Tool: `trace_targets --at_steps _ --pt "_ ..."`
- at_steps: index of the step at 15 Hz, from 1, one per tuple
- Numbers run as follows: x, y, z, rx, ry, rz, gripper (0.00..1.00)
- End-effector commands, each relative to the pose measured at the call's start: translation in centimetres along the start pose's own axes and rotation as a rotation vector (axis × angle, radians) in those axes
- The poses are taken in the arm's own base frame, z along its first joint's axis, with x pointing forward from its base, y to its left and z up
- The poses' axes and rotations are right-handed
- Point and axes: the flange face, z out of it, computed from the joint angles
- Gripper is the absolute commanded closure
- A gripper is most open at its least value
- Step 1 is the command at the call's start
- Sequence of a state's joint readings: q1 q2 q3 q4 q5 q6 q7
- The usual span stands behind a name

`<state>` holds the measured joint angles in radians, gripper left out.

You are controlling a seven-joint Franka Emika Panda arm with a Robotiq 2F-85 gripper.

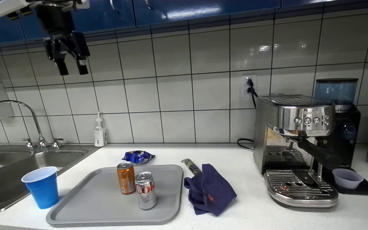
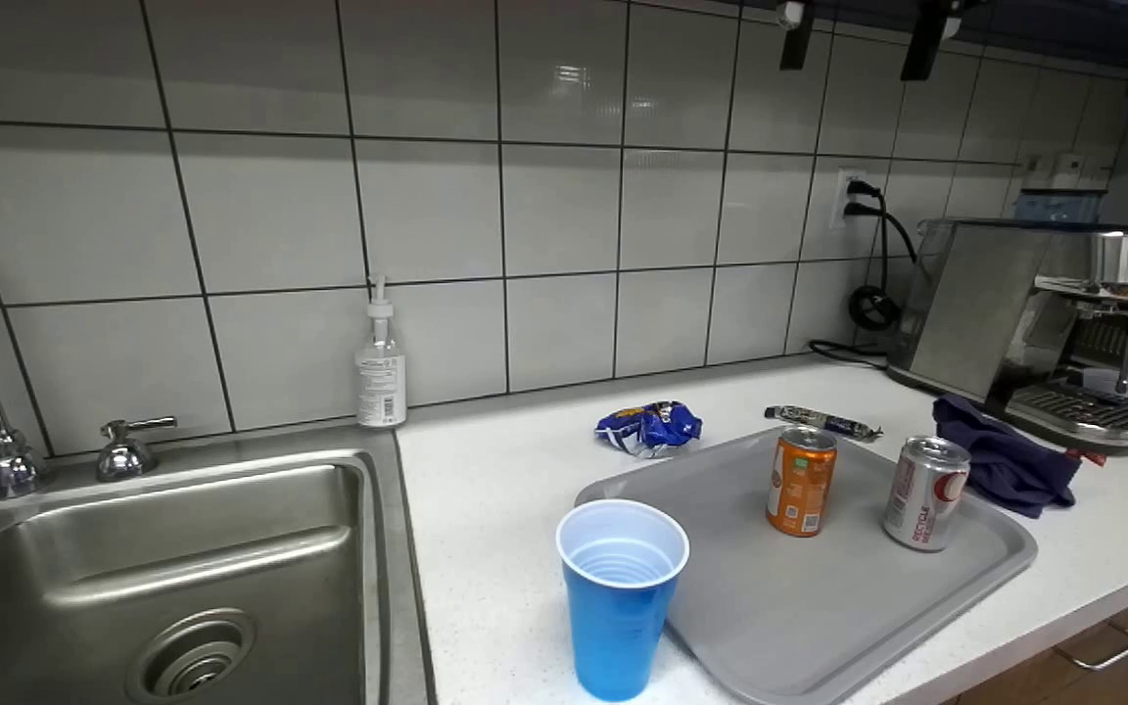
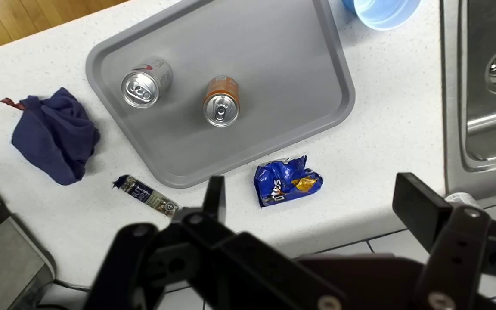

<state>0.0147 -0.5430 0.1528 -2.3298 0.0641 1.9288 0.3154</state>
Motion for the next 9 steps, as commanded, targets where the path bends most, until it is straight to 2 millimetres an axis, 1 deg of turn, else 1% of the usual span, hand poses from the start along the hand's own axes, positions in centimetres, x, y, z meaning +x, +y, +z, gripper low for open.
trace_targets --at_steps 1,6,9 --pt "0.02 0.00 -0.04 0.000 -0.001 0.000 0.00" --pt "0.02 0.00 -0.04 0.000 -0.001 0.000 0.00" --pt "-0.10 0.58 0.67 -0.009 0.004 -0.002 0.00"
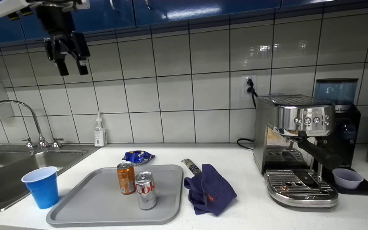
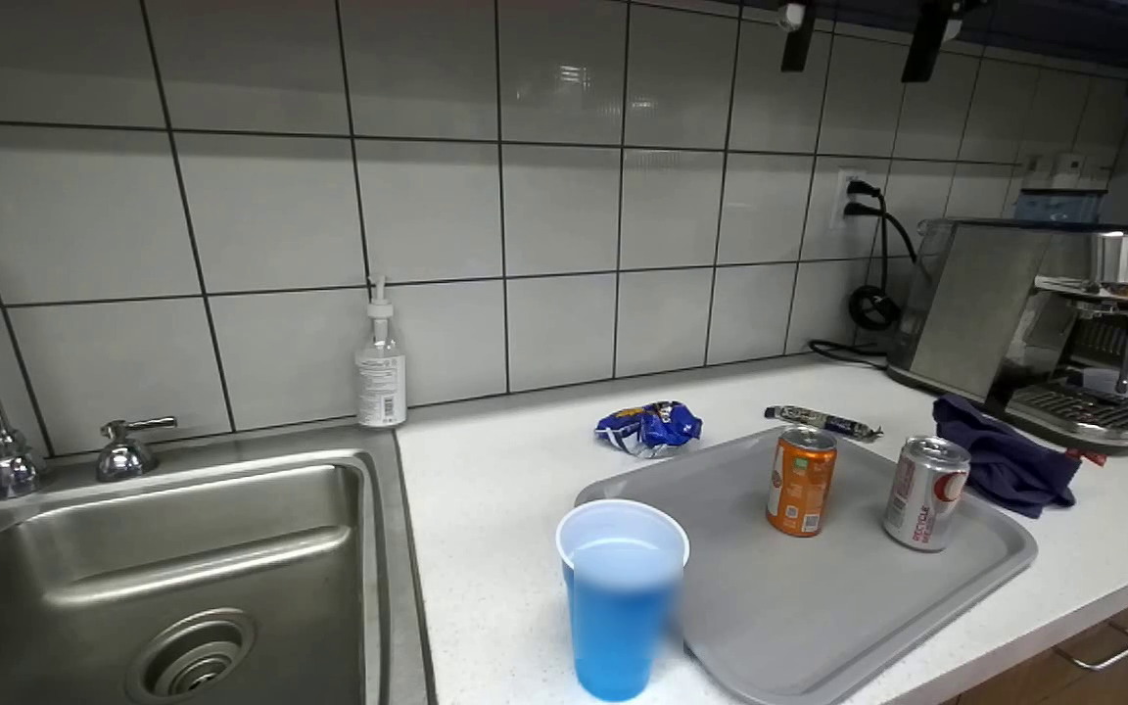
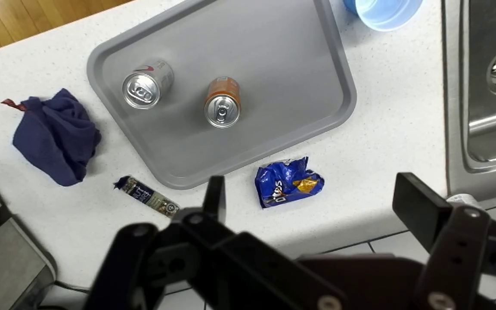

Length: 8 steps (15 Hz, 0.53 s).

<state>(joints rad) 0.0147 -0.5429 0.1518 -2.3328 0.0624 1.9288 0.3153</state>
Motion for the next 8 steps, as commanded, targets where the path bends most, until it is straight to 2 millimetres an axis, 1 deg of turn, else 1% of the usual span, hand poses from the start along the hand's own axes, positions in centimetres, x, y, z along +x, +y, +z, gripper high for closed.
trace_targets --at_steps 1,4,8 --pt "-0.2 0.7 0.8 -0.013 0.009 -0.002 0.00" --pt "-0.8 1.2 2.0 -0.024 0.003 -0.005 0.00" --pt "-2.2 1.6 4.6 -0.051 -0.016 -0.011 0.00"
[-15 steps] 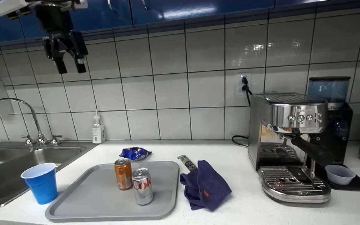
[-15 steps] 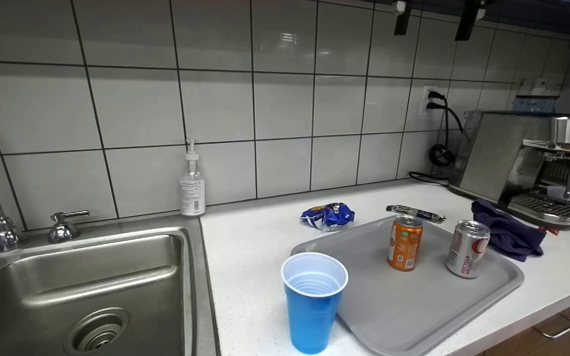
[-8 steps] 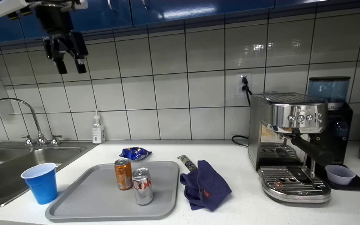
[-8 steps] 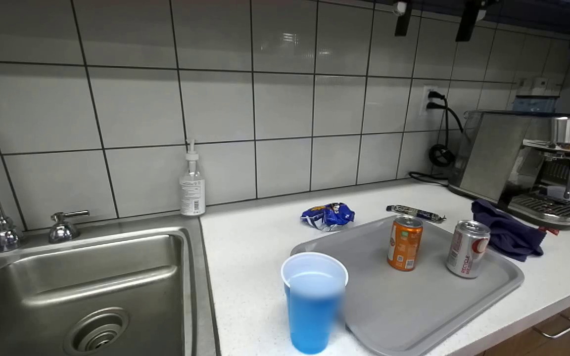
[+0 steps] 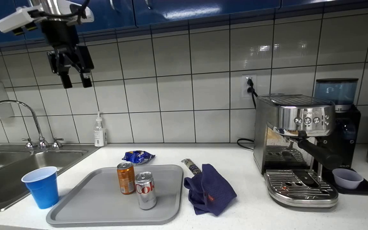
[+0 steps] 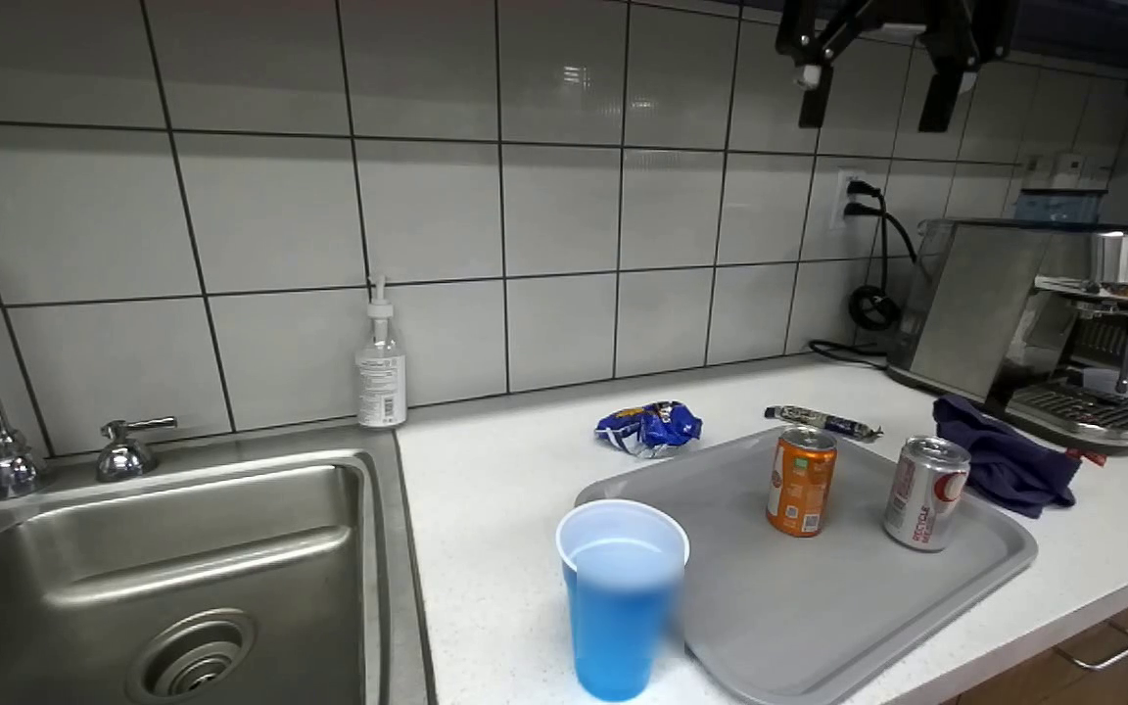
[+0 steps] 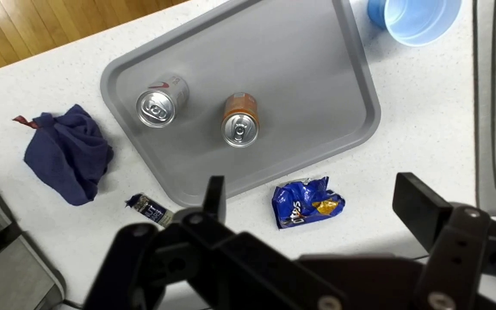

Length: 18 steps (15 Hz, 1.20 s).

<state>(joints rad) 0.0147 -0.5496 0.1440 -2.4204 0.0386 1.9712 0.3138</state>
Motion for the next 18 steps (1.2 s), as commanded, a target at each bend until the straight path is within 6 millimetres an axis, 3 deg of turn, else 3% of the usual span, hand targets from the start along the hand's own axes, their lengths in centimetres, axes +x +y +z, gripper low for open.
trace_targets --at_steps 1,8,18 --pt "-1.5 0.5 1.9 -0.019 0.007 -0.008 0.00" --pt "-1.7 0.4 5.7 -0.018 0.028 0.025 0.00" --pt "1.1 0.1 12.4 -0.037 0.057 0.295 0.00"
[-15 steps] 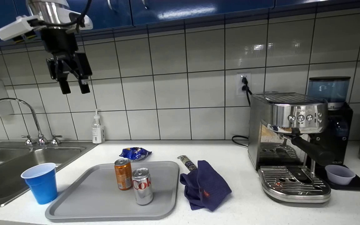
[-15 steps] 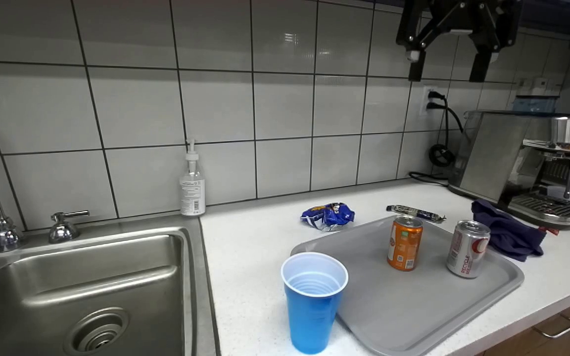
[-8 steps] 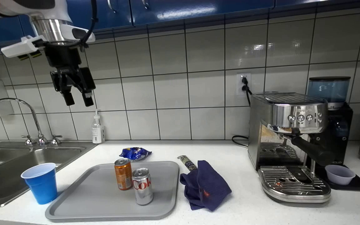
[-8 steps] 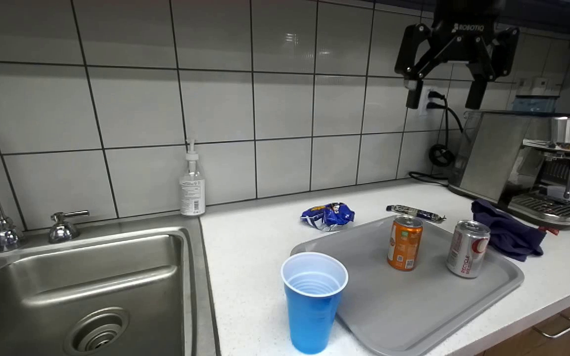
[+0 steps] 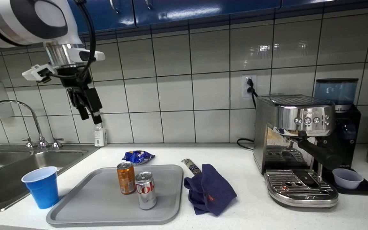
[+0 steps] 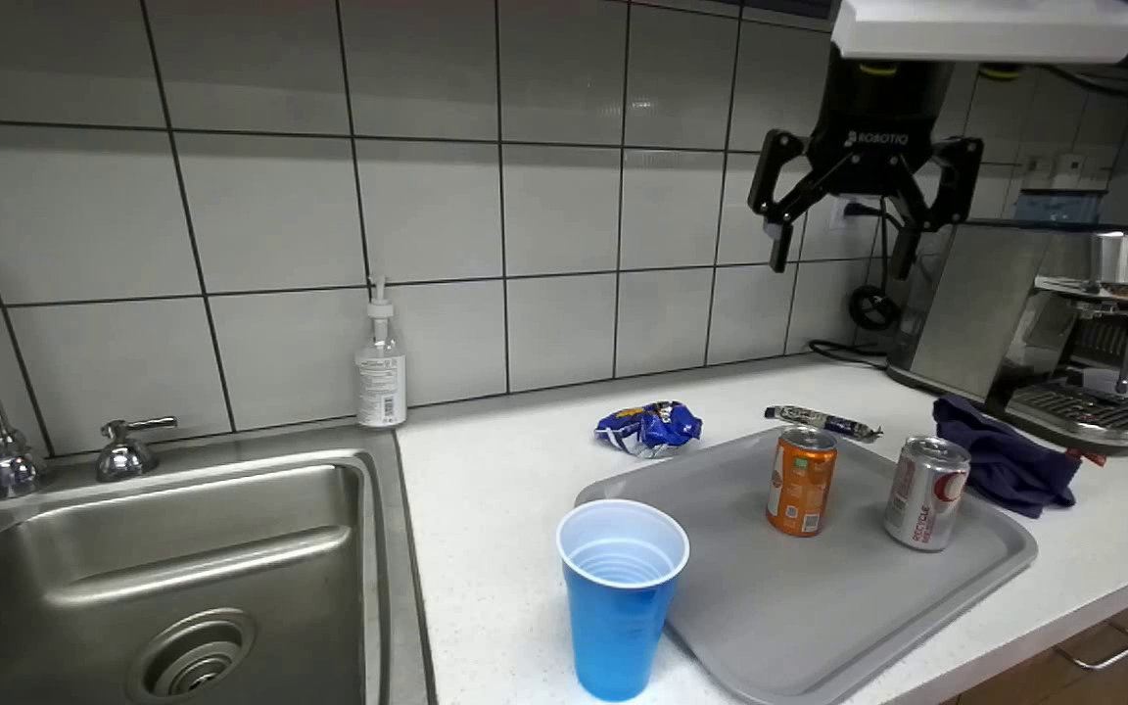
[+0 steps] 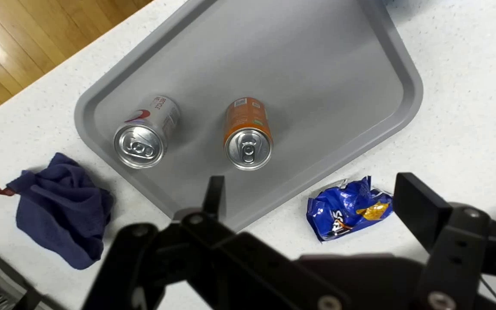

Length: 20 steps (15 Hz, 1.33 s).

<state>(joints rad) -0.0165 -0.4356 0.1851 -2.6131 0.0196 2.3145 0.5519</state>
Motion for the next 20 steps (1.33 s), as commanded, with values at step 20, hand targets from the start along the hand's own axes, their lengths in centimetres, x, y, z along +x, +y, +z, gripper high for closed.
trace_targets --at_steps 20 --pt "6.2 -1.5 12.9 -0.161 -0.131 0.223 0.00"
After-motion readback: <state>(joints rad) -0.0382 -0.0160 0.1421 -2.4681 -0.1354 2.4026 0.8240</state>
